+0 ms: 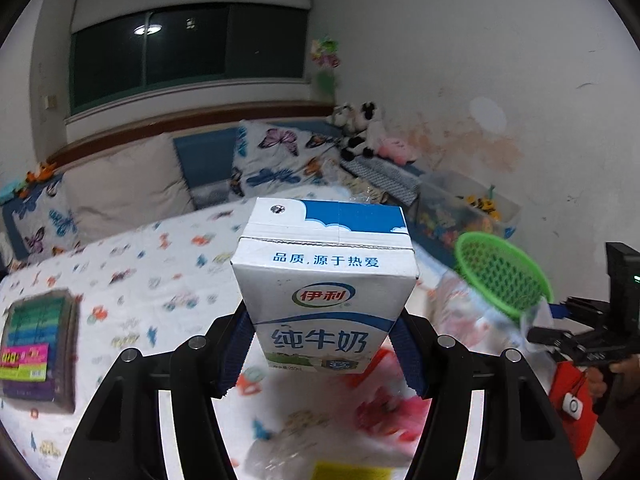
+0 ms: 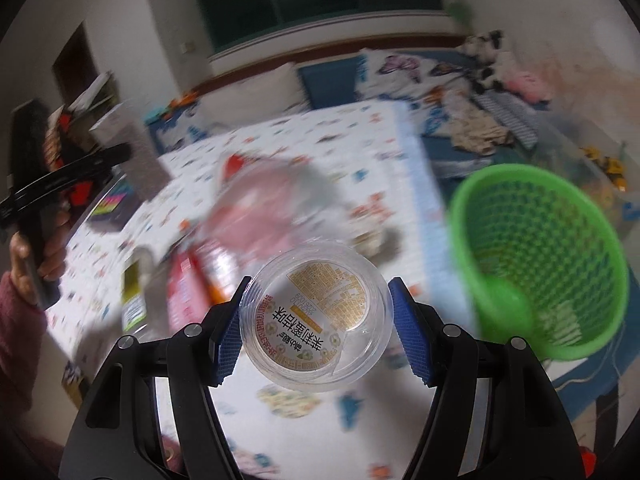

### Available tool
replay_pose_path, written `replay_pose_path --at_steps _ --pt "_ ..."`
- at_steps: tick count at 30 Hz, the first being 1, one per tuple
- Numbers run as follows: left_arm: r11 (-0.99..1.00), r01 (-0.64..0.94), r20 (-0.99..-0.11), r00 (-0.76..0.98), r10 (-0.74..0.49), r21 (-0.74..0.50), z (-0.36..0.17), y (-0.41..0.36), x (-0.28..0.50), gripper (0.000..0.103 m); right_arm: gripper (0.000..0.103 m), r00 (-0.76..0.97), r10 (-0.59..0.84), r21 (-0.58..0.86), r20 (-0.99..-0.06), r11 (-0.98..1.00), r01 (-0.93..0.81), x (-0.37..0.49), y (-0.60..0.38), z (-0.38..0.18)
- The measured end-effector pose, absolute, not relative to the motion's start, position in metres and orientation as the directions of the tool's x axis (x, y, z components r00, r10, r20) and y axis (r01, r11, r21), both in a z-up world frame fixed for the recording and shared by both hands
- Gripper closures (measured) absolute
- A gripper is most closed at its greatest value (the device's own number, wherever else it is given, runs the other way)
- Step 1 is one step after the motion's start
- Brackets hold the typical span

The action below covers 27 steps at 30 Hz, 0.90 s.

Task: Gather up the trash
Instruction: 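Carry the milk carton with left tool while right tool drops the tub into the green basket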

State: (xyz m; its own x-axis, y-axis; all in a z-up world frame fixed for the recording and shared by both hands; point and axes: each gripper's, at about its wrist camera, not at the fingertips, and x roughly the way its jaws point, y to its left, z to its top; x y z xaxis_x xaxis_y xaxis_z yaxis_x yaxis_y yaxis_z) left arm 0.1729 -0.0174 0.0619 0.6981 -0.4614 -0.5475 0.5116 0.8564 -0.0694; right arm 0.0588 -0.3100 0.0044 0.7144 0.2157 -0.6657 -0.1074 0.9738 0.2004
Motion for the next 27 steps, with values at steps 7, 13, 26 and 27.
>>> replay_pose_path --at_steps 7,13,26,27 --pt "0.792 0.604 -0.536 0.643 -0.548 -0.086 0.076 -0.079 0.174 0.042 0.036 0.727 0.036 0.137 -0.686 0.987 0.08 0.077 -0.378 -0.002" --pt "0.741 0.665 -0.544 0.591 -0.596 -0.089 0.079 -0.134 0.179 0.042 0.036 0.695 -0.048 0.12 -0.718 0.974 0.192 0.092 -0.429 -0.027" --pt "0.672 0.728 -0.601 0.481 -0.639 -0.133 0.059 -0.23 0.198 0.042 0.033 0.679 -0.079 0.135 -0.73 0.957 0.257 0.089 -0.468 -0.045" --pt "0.669 0.732 -0.608 0.473 -0.638 -0.132 0.056 -0.238 0.2 0.042 0.033 0.678 -0.082 0.133 -0.73 0.956 0.26 0.086 -0.468 -0.045"
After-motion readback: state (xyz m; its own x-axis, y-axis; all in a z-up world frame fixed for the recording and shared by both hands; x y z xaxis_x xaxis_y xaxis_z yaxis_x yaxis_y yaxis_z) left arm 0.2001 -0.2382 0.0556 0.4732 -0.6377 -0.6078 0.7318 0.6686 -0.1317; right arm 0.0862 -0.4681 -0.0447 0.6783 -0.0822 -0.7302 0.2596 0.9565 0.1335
